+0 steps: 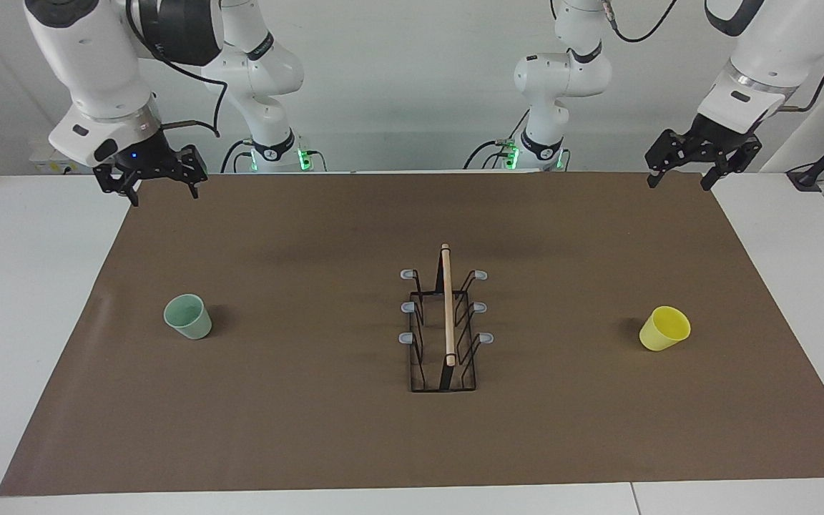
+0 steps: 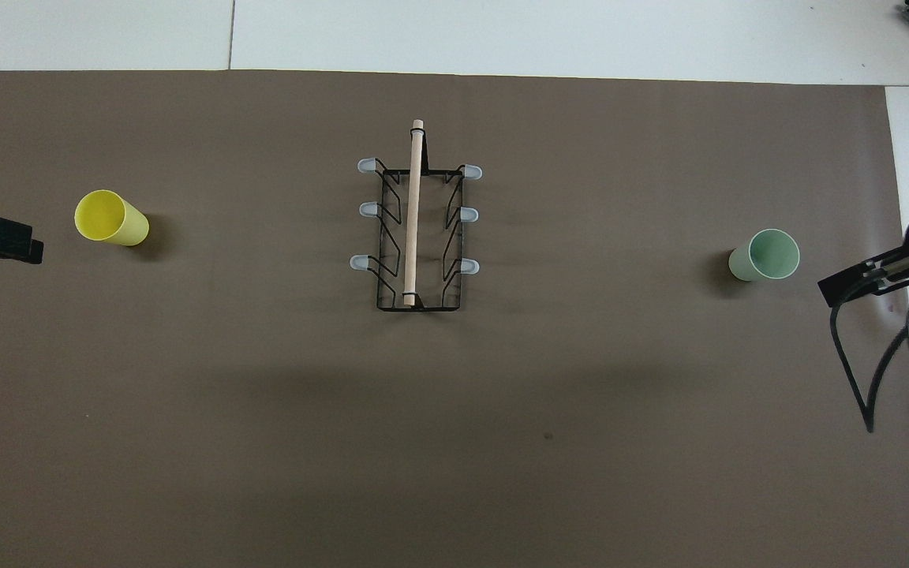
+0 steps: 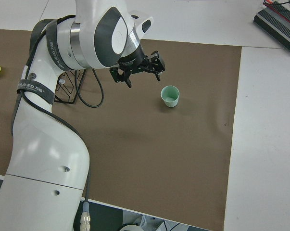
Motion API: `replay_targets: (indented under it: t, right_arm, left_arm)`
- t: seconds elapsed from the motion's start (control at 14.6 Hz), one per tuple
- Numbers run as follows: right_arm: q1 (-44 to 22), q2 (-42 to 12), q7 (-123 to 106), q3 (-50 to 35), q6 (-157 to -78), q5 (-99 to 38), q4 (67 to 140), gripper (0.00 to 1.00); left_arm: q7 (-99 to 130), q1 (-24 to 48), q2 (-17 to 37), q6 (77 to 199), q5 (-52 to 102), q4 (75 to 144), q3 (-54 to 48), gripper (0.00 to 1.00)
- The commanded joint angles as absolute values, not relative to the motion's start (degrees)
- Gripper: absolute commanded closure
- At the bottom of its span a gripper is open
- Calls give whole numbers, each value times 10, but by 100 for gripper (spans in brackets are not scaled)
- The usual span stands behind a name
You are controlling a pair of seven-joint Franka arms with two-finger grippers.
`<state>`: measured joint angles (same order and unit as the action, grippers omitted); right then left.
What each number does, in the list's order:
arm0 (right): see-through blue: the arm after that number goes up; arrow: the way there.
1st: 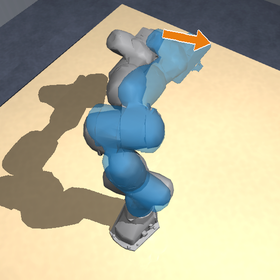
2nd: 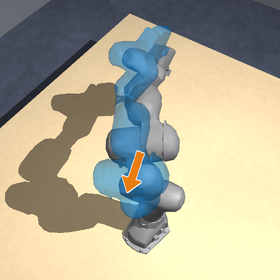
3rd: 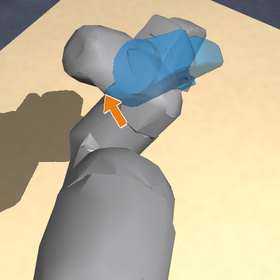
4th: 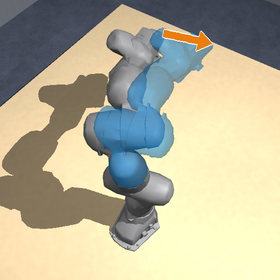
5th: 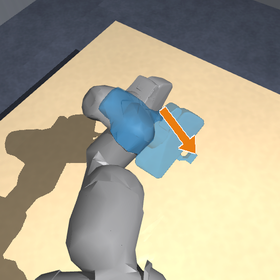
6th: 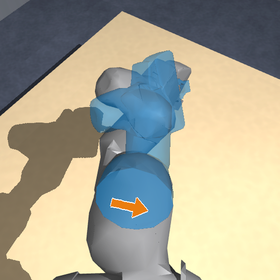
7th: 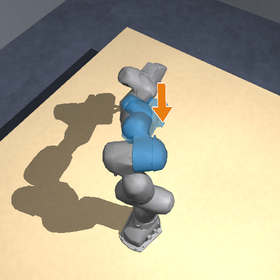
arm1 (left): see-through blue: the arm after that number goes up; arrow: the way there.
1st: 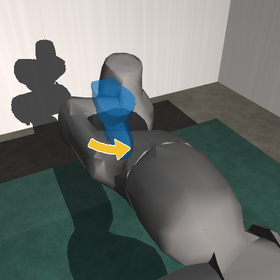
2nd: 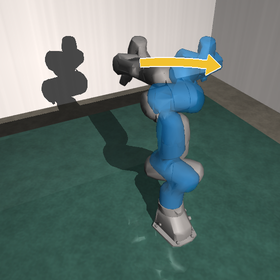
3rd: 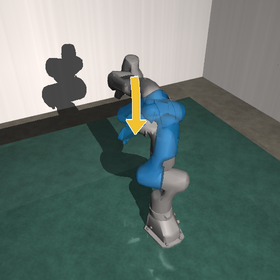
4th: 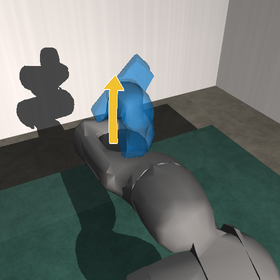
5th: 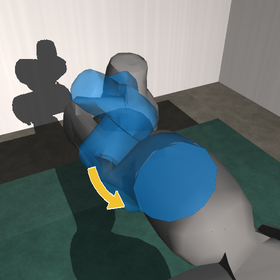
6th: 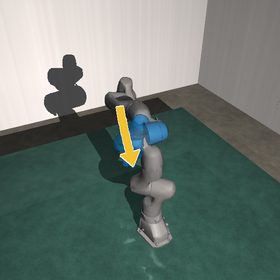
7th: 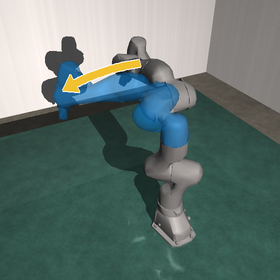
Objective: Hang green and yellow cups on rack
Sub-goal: 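Move the right gripper toward the pale green cup while the left gripper opens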
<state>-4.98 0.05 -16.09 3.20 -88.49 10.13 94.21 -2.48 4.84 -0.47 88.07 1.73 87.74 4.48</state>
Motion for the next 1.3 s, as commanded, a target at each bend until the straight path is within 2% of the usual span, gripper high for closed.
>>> replay_targets:
  t: [0.0, 0.55, 0.82, 1.02, 1.16, 1.23]
  right_arm:
    - [-68, -20, -199, 29, -889, 143, 937, 0]
    - [-134, -63, -322, 29, -895, 314, 985, 0]
    - [-131, -59, -395, 29, -941, 364, 1042, 0]
    - [-136, -54, -462, 29, -969, 428, 1078, 0]
    - [-145, -61, -464, 28, -971, 459, 1086, 0]
    - [-166, -64, -464, 29, -981, 479, 1096, 0]
  left_arm:
    - [19, 43, 10, 902, 39, 884, 57, 0]
    - [226, 45, 100, 926, 184, 851, 146, 0]
    - [387, 47, 131, 970, 265, 853, 180, 0]
    - [470, 47, 143, 1018, 303, 853, 183, 5]
    - [502, 47, 148, 1013, 354, 853, 212, 4]
    - [521, 52, 161, 1011, 373, 852, 230, 0]
